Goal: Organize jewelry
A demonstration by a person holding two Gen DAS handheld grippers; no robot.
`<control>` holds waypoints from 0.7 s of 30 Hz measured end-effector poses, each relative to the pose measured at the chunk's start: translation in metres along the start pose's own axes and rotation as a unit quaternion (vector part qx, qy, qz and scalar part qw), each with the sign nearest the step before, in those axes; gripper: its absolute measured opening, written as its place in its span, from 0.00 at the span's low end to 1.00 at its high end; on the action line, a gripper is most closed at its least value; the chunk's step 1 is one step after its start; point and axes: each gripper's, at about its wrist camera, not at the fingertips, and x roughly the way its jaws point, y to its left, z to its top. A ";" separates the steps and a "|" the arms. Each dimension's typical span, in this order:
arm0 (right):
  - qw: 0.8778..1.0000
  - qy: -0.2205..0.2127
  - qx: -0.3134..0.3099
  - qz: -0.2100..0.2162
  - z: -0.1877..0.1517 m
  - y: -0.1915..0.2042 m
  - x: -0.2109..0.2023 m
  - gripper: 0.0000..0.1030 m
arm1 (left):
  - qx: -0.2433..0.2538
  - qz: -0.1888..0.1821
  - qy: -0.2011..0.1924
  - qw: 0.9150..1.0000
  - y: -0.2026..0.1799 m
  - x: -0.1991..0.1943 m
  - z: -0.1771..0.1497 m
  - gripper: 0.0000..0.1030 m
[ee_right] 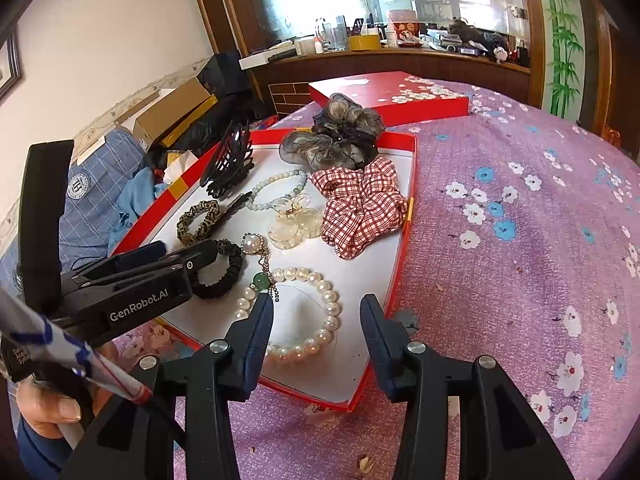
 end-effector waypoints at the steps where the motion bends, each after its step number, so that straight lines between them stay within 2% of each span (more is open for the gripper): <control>1: 1.000 -0.001 0.000 0.000 0.000 0.000 -0.001 0.48 | -0.005 0.002 0.001 1.000 0.002 0.000 0.000 0.76; 9: 1.000 -0.010 0.006 0.005 -0.002 -0.003 -0.010 0.51 | -0.004 0.024 0.008 1.000 0.001 0.004 0.000 0.77; 12: 1.000 -0.018 0.006 -0.004 -0.003 -0.003 -0.015 0.66 | 0.001 0.036 0.011 0.999 -0.001 0.006 0.000 0.78; 17: 1.000 -0.023 0.018 -0.008 0.002 -0.008 -0.022 0.72 | 0.013 0.055 0.018 0.998 -0.006 0.011 0.000 0.81; 21: 0.999 0.006 0.042 0.005 0.009 -0.015 -0.031 0.82 | 0.013 0.062 0.016 0.998 -0.006 0.013 0.002 0.85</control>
